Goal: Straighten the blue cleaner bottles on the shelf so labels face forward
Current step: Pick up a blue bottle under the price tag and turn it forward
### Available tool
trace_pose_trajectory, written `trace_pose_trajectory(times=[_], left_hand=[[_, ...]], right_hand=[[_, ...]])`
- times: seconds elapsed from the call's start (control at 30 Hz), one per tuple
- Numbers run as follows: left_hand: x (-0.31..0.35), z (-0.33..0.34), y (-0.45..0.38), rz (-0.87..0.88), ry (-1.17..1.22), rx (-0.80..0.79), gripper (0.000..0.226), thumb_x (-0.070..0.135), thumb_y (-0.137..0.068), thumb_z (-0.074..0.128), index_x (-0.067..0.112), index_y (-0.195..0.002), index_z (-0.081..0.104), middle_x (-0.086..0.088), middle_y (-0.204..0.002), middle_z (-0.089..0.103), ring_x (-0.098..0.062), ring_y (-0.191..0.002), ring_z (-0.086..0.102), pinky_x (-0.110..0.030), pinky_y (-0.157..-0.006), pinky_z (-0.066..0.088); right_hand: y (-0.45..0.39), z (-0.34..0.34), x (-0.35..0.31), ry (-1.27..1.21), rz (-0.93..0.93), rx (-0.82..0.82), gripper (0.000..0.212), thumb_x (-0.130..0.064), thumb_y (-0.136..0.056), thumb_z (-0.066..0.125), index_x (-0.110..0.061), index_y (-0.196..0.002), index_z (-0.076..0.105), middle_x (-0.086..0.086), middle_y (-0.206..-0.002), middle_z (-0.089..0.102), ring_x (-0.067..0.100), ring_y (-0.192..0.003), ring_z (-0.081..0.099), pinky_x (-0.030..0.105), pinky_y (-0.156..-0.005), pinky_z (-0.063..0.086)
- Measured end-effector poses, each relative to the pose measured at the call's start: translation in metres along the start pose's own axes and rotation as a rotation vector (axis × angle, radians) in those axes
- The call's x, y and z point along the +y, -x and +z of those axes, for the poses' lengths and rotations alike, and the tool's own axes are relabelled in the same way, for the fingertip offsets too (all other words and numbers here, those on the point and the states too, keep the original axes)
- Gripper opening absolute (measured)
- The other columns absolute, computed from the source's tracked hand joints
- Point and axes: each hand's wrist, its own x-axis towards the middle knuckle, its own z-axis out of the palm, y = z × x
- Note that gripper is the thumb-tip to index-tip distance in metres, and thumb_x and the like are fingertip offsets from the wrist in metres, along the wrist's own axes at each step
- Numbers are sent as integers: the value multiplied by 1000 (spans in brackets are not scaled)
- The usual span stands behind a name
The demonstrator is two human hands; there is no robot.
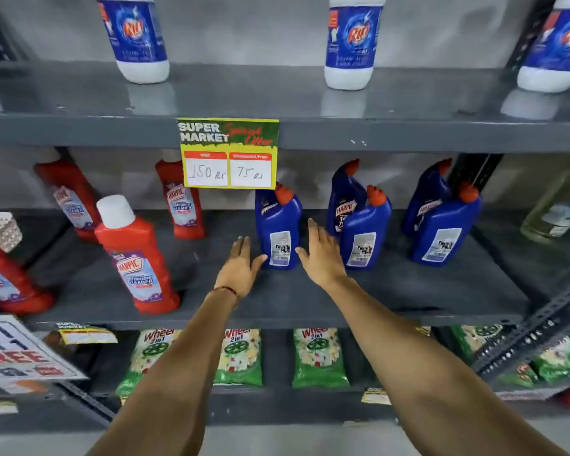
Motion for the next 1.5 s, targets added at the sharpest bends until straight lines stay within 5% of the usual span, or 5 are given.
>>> trace_pose_trajectory(times=[0.33, 0.5, 0.87, 1.07, 1.5], left_hand=[[-3, 10, -48, -221, 418, -15, 85, 11, -62, 84, 4, -136, 42, -14, -140, 49, -29, -128, 47, -42, -108, 40], [5, 10, -60, -180, 499, -59, 71, -1, -59, 83, 3, -122, 51, -10, -116, 63, -22, -102, 60, -34, -90, 51], [9, 9, -65, -108, 506, -24, 70, 0, -56, 85, 4, -118, 53, -18, -117, 66, -32, -104, 63, -40, -87, 54], [9, 4, -51, -74, 472, 91, 70, 16, -50, 90, 10, -111, 55, -10, -109, 70, -27, -94, 67, -38, -81, 56], [26, 2, -26, -11, 194, 303, 43, 36, -67, 74, 14, -88, 44, -2, -85, 63, -24, -70, 57, -30, -61, 42]], right_hand=[[-41, 14, 14, -756, 181, -233, 66, -1, -70, 76, -4, -128, 46, 17, -128, 59, 30, -116, 58, 44, -97, 50], [-48, 17, 16, -821, 206, -263, 53, 4, -68, 75, 2, -116, 54, 22, -122, 63, 34, -110, 62, 43, -92, 52], [-50, 17, 11, -864, 226, -244, 46, 9, -71, 70, 6, -114, 55, 27, -120, 62, 39, -109, 61, 48, -93, 51], [-49, 0, 4, -987, 195, -250, 54, 16, -72, 66, 5, -122, 51, 25, -125, 59, 34, -110, 60, 20, -73, 56], [-38, 9, -32, -882, 171, -135, 76, -20, -58, 85, -19, -123, 46, 1, -113, 64, 14, -99, 61, 29, -88, 50]])
